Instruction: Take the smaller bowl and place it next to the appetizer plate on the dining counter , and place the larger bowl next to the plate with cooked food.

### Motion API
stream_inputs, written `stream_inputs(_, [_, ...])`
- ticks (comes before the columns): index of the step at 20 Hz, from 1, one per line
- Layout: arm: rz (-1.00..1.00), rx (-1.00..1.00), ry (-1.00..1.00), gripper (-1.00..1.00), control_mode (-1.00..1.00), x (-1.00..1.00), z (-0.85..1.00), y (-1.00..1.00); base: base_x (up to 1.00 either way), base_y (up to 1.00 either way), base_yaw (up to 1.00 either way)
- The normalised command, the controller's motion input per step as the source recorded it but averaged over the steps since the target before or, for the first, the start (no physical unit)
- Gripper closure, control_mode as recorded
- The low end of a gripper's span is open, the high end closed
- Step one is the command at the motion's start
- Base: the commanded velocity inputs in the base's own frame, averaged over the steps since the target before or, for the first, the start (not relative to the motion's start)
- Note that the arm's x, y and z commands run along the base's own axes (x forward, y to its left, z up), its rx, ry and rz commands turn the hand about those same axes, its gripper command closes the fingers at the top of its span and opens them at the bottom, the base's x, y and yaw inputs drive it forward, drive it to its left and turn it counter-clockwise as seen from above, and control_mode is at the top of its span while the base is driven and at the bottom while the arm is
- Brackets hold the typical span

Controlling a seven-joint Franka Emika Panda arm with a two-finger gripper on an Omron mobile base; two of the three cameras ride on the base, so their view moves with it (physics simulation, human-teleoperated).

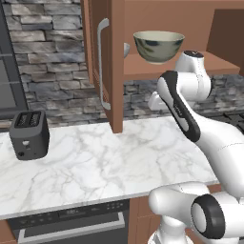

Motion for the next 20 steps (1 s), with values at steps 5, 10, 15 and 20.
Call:
stream_inputs(5, [0.00,-0.01,-0.11,-1.00,-1.00,-0.28,0.14,0.00,0.00,0.00,0.00])
stream_inputs(10, [0.00,-0.03,-0.45,-1.00,-1.00,-0.50,0.54,0.00,0.00,0.00,0.00])
stream_inputs(15, [-0.04,0.00,-0.35,-1.00,-1.00,-0.21,0.59,-0.03,0.00,0.00,0.00])
stream_inputs(20, [-0.11,0.16,-0.13,-1.00,-1.00,-0.09,0.66,-0.13,0.00,0.00,0.00])
